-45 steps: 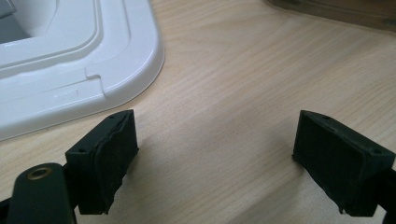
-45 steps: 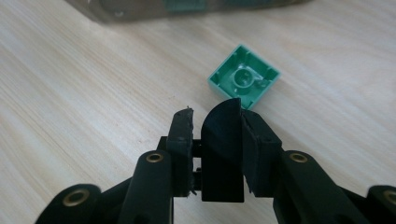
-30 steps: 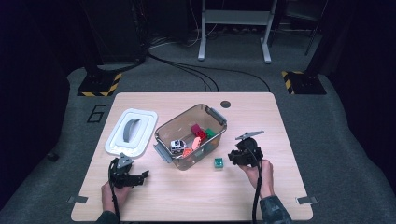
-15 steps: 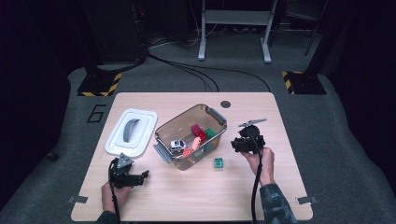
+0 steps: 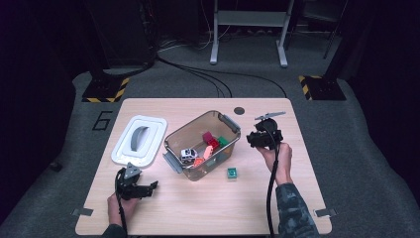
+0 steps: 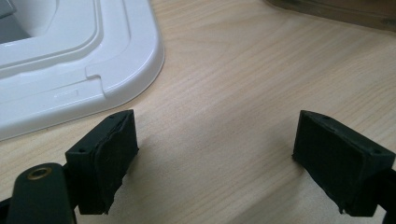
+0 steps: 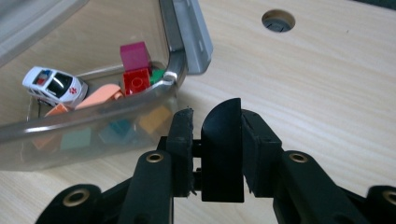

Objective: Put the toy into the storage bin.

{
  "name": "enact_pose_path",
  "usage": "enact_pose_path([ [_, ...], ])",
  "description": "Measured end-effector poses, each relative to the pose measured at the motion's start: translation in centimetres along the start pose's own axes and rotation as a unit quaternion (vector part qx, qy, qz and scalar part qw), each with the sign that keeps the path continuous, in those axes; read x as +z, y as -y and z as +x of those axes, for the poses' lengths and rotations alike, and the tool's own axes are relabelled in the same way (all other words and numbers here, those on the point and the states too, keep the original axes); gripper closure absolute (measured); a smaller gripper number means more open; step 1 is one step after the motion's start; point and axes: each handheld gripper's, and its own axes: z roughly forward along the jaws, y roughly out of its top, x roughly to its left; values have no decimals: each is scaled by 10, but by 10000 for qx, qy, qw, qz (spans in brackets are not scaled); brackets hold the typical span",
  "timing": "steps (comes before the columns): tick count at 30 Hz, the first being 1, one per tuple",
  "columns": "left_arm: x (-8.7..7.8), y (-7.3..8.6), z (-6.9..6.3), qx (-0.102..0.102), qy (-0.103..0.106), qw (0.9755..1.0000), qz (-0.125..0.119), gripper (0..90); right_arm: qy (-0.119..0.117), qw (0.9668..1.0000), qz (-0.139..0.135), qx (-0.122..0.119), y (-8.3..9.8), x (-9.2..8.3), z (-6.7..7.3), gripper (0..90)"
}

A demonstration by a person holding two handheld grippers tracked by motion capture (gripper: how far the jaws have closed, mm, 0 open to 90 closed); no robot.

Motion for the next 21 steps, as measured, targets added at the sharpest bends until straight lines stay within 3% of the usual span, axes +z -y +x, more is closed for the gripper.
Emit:
enact_pose_path([
  [12, 0, 0, 0, 0, 2, 10000, 1, 135, 210, 9993, -250, -171, -31, -10, 2, 678],
  [21, 0, 0, 0, -3, 4, 10000, -2, 136, 18, 9985, -441, -331, -50, -13, 17, 678],
])
